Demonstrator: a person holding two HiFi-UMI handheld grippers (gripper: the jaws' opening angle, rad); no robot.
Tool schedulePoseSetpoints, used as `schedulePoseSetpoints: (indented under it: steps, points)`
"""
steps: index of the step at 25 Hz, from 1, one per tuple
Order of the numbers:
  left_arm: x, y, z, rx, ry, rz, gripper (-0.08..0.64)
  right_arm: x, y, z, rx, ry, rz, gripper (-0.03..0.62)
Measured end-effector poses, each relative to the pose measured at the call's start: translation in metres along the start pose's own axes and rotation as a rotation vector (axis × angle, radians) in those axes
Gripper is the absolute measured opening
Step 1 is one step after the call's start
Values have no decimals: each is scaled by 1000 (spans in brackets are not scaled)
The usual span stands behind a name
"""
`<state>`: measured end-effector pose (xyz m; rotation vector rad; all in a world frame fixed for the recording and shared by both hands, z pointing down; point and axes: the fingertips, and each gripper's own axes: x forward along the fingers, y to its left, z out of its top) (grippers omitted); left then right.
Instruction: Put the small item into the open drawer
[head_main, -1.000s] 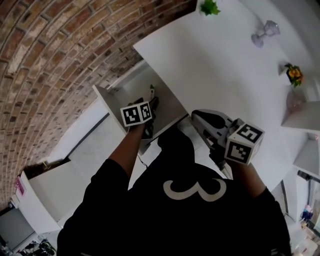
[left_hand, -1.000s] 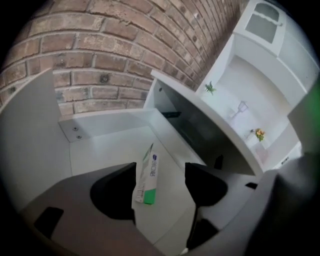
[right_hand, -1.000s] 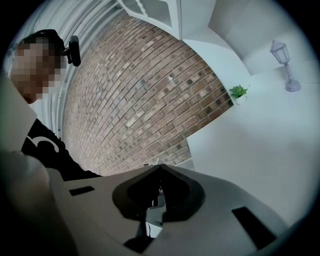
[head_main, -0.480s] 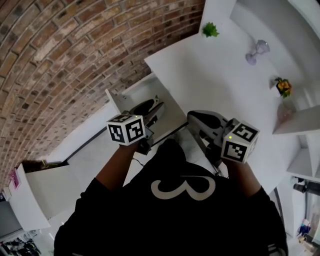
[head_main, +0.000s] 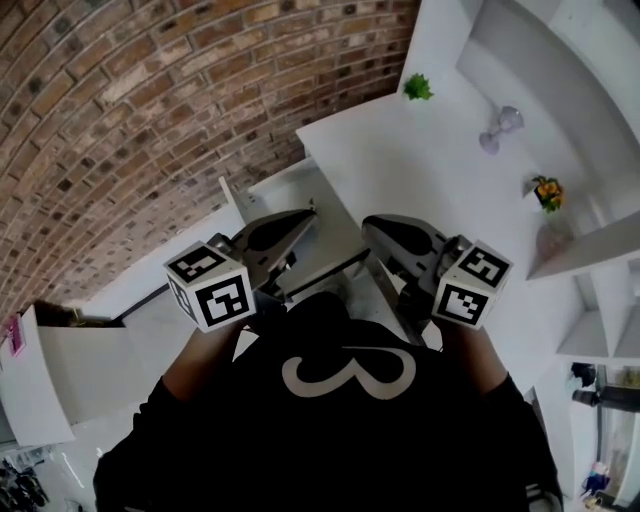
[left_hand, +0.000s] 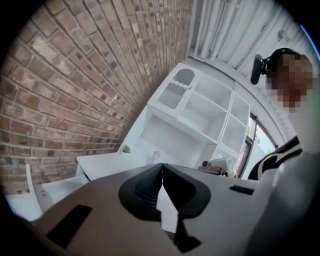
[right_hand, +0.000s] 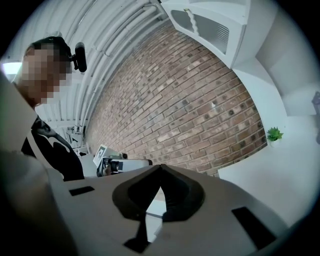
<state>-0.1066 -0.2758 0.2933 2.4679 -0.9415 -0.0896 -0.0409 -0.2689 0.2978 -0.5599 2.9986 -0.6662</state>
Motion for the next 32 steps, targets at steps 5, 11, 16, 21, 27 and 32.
schedulePoseSetpoints:
  steps: [5, 11, 16, 21, 27, 32]
  points:
    - [-16, -28, 16, 102, -39, -7, 5, -5, 20, 13, -37, -36, 35, 9]
    - [-27, -37, 13, 96, -44, 2, 5, -7, 35, 12, -64, -81, 53, 9]
    - [-26, -32, 4, 79, -32, 8, 5, -9, 29, 0, -35, -63, 31, 9]
    - [-22, -27, -6, 52, -14, 9, 5, -8, 23, -9, -20, -48, 25, 9]
    - [-20, -14, -14, 34, -5, 31, 5, -3, 15, -15, -9, -33, 44, 8]
    - [-13, -2, -17, 4, -1, 45, 5, 1, 6, -18, -20, -16, 40, 8]
